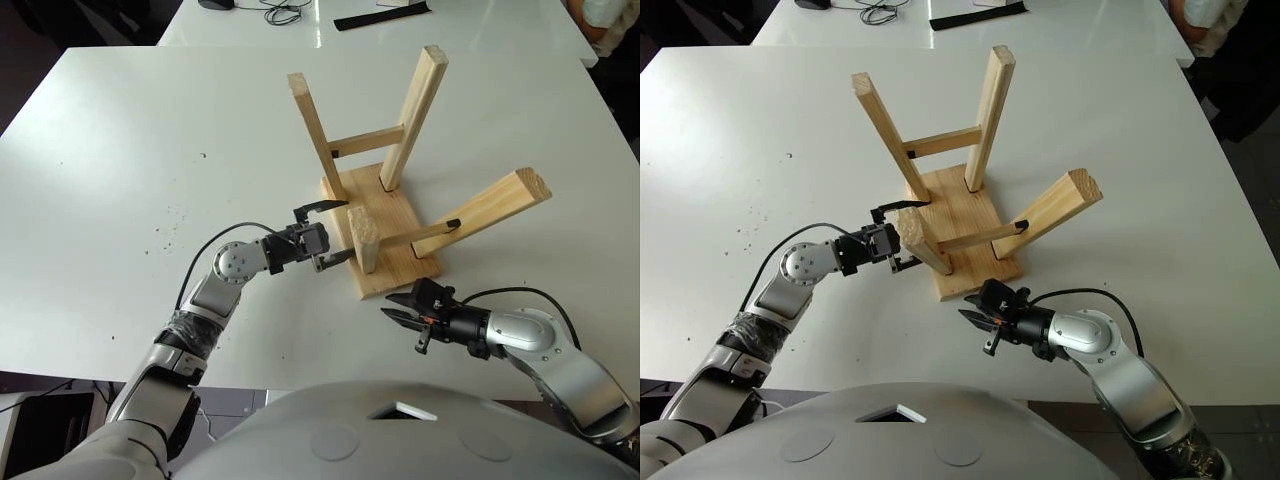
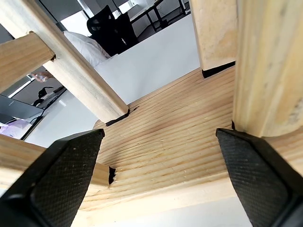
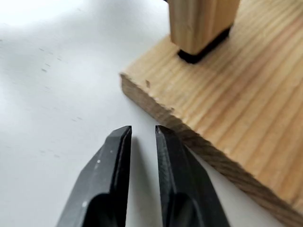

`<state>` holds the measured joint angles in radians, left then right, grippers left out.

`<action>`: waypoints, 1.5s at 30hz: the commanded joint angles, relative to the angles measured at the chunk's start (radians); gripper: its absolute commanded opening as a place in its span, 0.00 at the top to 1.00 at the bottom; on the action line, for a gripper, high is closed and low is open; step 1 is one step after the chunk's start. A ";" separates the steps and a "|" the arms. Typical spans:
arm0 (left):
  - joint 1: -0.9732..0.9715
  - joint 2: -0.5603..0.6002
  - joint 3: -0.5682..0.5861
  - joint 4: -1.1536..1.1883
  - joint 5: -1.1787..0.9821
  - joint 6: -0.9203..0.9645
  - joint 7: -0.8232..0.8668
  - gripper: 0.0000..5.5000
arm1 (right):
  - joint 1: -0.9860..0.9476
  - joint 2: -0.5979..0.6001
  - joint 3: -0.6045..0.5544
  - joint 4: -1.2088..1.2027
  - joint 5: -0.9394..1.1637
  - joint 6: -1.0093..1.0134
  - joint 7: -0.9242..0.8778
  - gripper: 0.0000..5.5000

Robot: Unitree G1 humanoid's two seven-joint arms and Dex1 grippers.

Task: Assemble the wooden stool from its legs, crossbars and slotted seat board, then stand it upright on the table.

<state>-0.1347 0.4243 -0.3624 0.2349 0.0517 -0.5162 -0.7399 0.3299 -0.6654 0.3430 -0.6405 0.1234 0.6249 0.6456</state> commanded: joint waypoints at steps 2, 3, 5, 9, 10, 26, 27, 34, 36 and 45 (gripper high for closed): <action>0.071 -0.003 -0.071 -0.120 0.031 0.029 -0.025 0.20 | -0.038 -0.018 -0.072 0.185 -0.081 -0.068 -0.074 1.00; 0.076 -0.008 -0.080 -0.140 0.031 0.043 -0.025 0.20 | -0.036 -0.027 -0.078 0.200 -0.085 -0.086 -0.072 1.00; 0.077 -0.018 -0.092 -0.164 0.037 0.065 -0.022 0.20 | -0.035 -0.035 -0.084 0.228 -0.091 -0.115 -0.067 1.00; 0.084 0.001 -0.060 -0.193 0.021 0.104 -0.014 0.20 | -0.052 -0.055 -0.101 0.295 -0.122 -0.167 -0.068 1.00; 0.085 0.014 -0.032 -0.188 0.005 0.120 -0.008 0.20 | -0.057 -0.061 -0.110 0.312 -0.133 -0.180 -0.074 1.00; -0.388 0.144 0.279 0.658 0.061 0.079 0.318 0.20 | -0.050 0.027 -0.129 0.342 -0.188 -0.183 -0.171 1.00; -0.435 0.121 0.273 0.713 0.085 0.078 0.380 0.20 | -0.065 0.037 -0.122 0.346 -0.192 -0.181 -0.172 1.00; -0.590 0.003 0.196 0.970 0.222 0.005 0.569 0.20 | -0.141 0.064 -0.083 0.377 -0.218 -0.176 -0.162 1.00; -0.584 -0.022 0.169 1.008 0.250 -0.021 0.549 0.20 | -0.158 0.068 -0.077 0.391 -0.228 -0.179 -0.160 1.00; -0.462 -0.081 0.117 1.044 0.253 -0.139 0.341 0.20 | -0.202 0.096 -0.045 0.440 -0.258 -0.194 -0.161 1.00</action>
<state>-0.6799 0.3695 -0.2188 1.2602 0.2829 -0.6418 -0.2866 0.1029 -0.5812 0.2600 -0.2522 -0.1227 0.4007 0.4641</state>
